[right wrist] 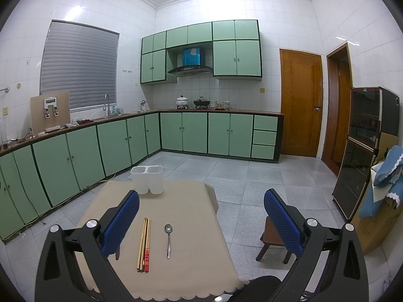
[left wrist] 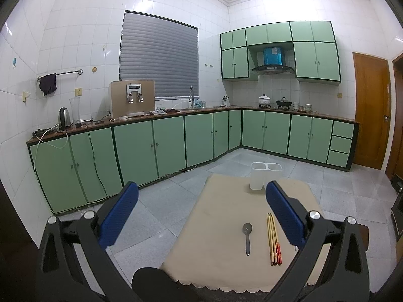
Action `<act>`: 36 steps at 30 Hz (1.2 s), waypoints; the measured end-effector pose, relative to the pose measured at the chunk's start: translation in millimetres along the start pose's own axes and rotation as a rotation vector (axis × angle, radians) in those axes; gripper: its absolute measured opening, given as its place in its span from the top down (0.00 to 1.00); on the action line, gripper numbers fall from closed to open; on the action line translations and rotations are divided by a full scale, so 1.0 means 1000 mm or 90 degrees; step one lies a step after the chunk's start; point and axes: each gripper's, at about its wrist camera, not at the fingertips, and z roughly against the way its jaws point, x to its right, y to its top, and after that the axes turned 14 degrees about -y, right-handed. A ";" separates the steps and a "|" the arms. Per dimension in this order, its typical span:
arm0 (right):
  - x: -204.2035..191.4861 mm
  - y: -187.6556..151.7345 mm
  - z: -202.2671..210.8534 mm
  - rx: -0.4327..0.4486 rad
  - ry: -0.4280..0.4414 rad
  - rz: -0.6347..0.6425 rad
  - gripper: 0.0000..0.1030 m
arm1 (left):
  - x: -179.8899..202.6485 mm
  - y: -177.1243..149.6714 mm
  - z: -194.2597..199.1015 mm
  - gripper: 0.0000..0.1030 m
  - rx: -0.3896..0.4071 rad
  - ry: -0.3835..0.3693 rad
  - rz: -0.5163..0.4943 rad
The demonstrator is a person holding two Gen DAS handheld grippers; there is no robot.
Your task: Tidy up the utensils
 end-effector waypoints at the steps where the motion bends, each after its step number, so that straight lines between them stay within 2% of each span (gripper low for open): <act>1: 0.000 0.000 0.000 0.000 0.000 0.000 0.06 | 0.000 0.000 0.000 0.05 0.000 0.000 -0.001; 36: -0.001 0.000 0.001 0.000 0.001 -0.001 0.06 | 0.001 -0.002 0.000 0.05 -0.001 -0.001 -0.002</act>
